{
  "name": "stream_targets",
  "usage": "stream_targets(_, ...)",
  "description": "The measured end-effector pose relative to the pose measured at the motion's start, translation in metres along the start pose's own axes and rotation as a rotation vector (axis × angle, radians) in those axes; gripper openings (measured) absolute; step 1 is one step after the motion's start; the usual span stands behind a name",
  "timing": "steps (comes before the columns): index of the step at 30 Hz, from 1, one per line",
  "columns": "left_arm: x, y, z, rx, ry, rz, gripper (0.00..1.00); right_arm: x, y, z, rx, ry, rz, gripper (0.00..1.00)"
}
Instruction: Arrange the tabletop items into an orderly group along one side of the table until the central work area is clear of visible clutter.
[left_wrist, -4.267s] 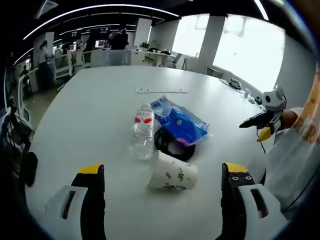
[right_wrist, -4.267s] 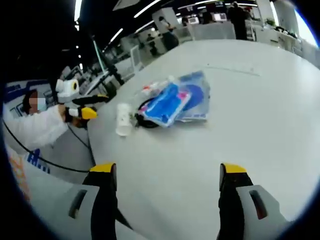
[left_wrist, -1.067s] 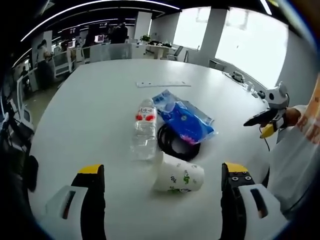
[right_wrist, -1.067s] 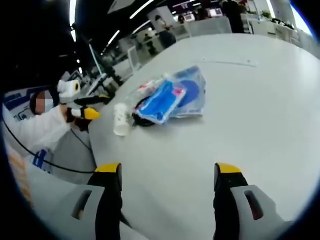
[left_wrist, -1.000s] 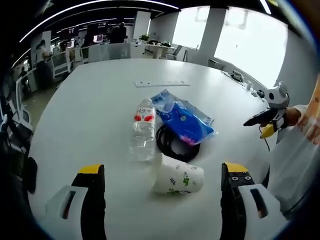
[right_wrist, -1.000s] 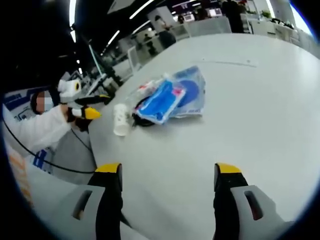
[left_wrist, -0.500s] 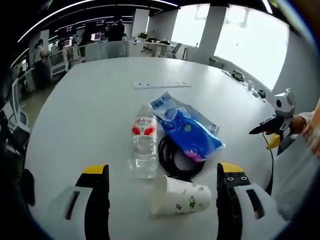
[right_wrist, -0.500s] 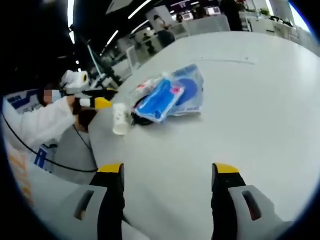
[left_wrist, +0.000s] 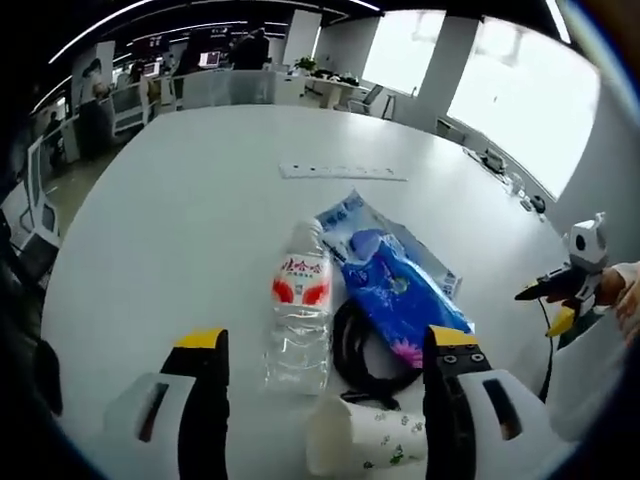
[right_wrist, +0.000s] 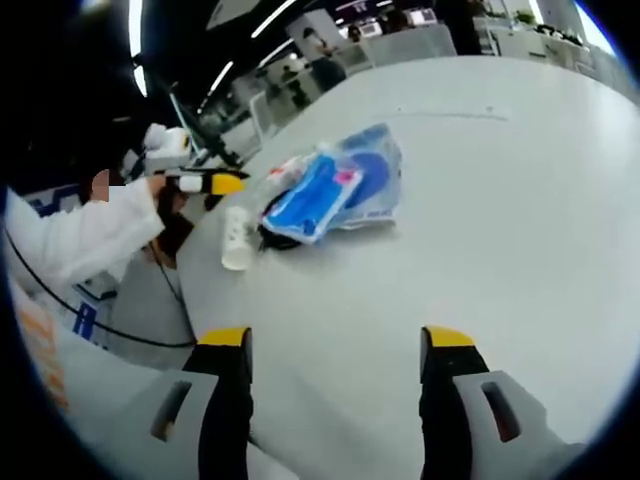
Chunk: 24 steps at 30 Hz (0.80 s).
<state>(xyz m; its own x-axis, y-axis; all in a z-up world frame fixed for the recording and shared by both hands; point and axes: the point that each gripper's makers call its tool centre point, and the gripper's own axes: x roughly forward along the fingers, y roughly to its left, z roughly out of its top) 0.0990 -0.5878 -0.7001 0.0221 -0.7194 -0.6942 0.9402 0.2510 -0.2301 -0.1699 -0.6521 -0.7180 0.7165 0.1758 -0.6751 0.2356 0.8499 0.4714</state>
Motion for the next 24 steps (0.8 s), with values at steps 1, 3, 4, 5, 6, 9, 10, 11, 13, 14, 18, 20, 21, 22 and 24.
stream_targets(1,0.001,0.0,0.001,0.0,0.0,0.0,0.8,0.001,-0.001,0.0,0.002,0.0,0.001,0.66)
stream_targets(3,0.005,0.001,0.003,0.005,0.01,0.003,0.79,0.001,-0.002,0.001,0.005,0.0,0.002,0.65)
stream_targets(4,0.008,0.002,0.003,0.012,0.019,0.008,0.78,0.002,-0.003,0.001,0.007,0.001,0.002,0.65)
stream_targets(5,0.01,0.003,0.003,0.017,0.028,0.012,0.77,0.002,-0.003,0.002,0.008,0.002,0.003,0.65)
stream_targets(6,0.013,0.005,0.003,0.019,0.037,0.018,0.76,0.002,-0.003,0.002,0.009,0.002,0.004,0.65)
stream_targets(9,0.018,0.01,0.003,0.019,0.049,0.035,0.71,0.003,-0.004,0.001,0.013,0.005,0.011,0.62)
stream_targets(10,0.02,0.011,0.003,0.018,0.052,0.039,0.69,0.003,-0.004,0.001,0.015,0.005,0.015,0.61)
stream_targets(11,0.022,0.013,0.003,0.015,0.058,0.044,0.68,0.003,-0.004,0.001,0.019,0.005,0.018,0.6)
stream_targets(13,0.026,0.015,0.004,0.009,0.065,0.048,0.68,0.003,-0.004,0.0,0.022,0.009,0.017,0.6)
stream_targets(14,0.027,0.015,0.004,0.008,0.069,0.051,0.68,0.004,-0.005,-0.001,0.021,0.011,0.017,0.6)
stream_targets(18,0.034,0.021,0.004,0.01,0.093,0.077,0.63,0.003,-0.009,0.001,0.033,0.006,0.014,0.6)
stream_targets(20,0.037,0.024,0.005,0.007,0.096,0.089,0.61,0.003,-0.01,0.001,0.038,0.004,0.013,0.59)
stream_targets(21,0.038,0.024,0.006,0.002,0.095,0.091,0.6,0.003,-0.01,0.001,0.04,0.003,0.013,0.58)
stream_targets(22,0.04,0.026,0.007,-0.008,0.093,0.095,0.59,0.003,-0.01,0.0,0.045,0.004,0.014,0.58)
stream_targets(24,0.044,0.026,0.009,-0.017,0.095,0.1,0.58,0.003,-0.012,-0.001,0.051,0.006,0.013,0.58)
